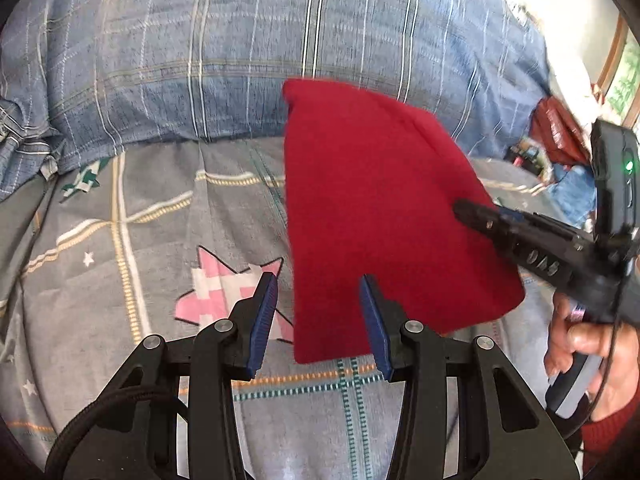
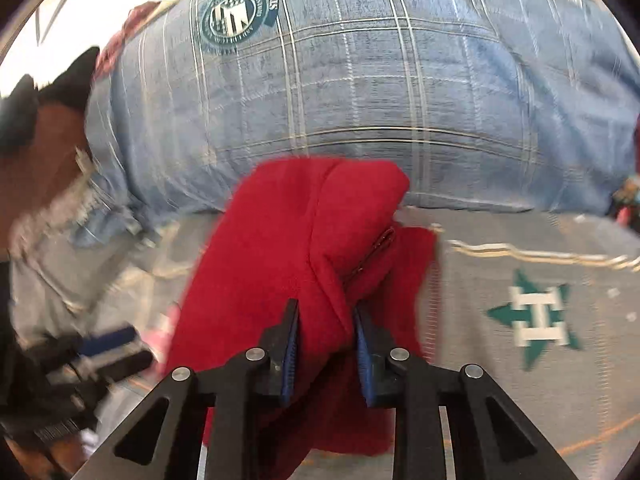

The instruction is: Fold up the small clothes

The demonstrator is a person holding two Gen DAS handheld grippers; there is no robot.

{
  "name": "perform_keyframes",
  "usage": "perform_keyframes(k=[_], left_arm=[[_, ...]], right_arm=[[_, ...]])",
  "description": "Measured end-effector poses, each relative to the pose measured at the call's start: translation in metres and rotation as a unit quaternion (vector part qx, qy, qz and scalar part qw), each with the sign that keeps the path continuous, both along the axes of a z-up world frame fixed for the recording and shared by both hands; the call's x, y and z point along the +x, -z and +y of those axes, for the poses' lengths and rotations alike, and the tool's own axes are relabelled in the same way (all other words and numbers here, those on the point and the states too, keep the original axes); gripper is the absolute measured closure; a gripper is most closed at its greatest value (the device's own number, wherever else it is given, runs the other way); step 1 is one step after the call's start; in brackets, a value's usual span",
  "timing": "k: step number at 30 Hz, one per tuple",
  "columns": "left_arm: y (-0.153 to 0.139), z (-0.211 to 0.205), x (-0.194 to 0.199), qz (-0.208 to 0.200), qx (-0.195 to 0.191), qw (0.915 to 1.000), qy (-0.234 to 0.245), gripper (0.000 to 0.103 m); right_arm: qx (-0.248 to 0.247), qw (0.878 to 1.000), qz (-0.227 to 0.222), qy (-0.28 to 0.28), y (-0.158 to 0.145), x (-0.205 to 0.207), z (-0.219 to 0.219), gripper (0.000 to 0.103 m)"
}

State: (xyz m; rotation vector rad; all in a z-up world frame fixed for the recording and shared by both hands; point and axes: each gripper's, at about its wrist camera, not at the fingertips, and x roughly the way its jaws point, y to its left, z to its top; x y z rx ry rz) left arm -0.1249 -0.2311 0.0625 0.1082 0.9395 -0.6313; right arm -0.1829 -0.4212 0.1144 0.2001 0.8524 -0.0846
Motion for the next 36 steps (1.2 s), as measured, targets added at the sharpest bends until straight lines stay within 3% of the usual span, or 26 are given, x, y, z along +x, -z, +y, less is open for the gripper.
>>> perform_keyframes(k=[3,5,6,7,10,13,16,18,24,27,31,36], left_arm=[[0.014,-0.017,0.003,0.006,0.02,0.9997,0.011,0.061],[0.017,-0.02,0.004,-0.002,0.028,0.9996,0.008,0.061],[0.016,-0.021,0.005,-0.005,0.027,0.9996,0.007,0.061],[0.015,-0.02,0.007,-0.007,0.026,0.9996,0.006,0.061],[0.015,-0.021,0.012,-0.015,0.027,0.9995,-0.005,0.061],[0.018,-0.026,0.019,-0.016,0.029,0.9994,-0.01,0.061],[0.021,-0.029,0.023,-0.023,0.034,0.9991,-0.013,0.056],[0.023,-0.03,0.026,-0.031,0.035,0.9988,-0.017,0.045],[0.026,-0.032,0.034,-0.034,0.032,0.9987,-0.022,0.044],[0.028,-0.034,0.034,-0.034,0.037,0.9986,-0.02,0.044],[0.028,-0.035,0.029,-0.044,0.047,0.9977,-0.019,0.044],[0.029,-0.033,0.03,-0.04,0.044,0.998,-0.025,0.044]], right_arm=[[-0.011,0.999,0.032,0.018,0.029,0.009,-0.008,0.079],[0.008,0.999,0.021,0.026,0.026,0.008,-0.015,0.068],[0.012,0.999,0.017,0.033,0.022,0.007,-0.018,0.057],[0.014,0.999,0.009,0.042,0.014,0.003,-0.023,0.055],[0.006,0.998,-0.033,0.056,-0.013,-0.008,-0.028,0.055],[-0.005,0.999,-0.047,0.026,-0.021,0.009,-0.013,0.055],[-0.022,0.999,-0.027,0.007,-0.005,0.038,-0.003,0.06],[-0.027,1.0,-0.007,0.008,0.012,0.058,-0.005,0.061],[-0.03,0.999,0.017,0.036,0.042,0.098,-0.021,0.061],[-0.051,0.998,0.014,0.026,0.044,0.096,-0.017,0.061],[-0.033,0.999,0.024,0.03,0.03,0.083,-0.02,0.061],[-0.01,1.0,0.001,0.009,0.004,0.045,-0.007,0.061]])
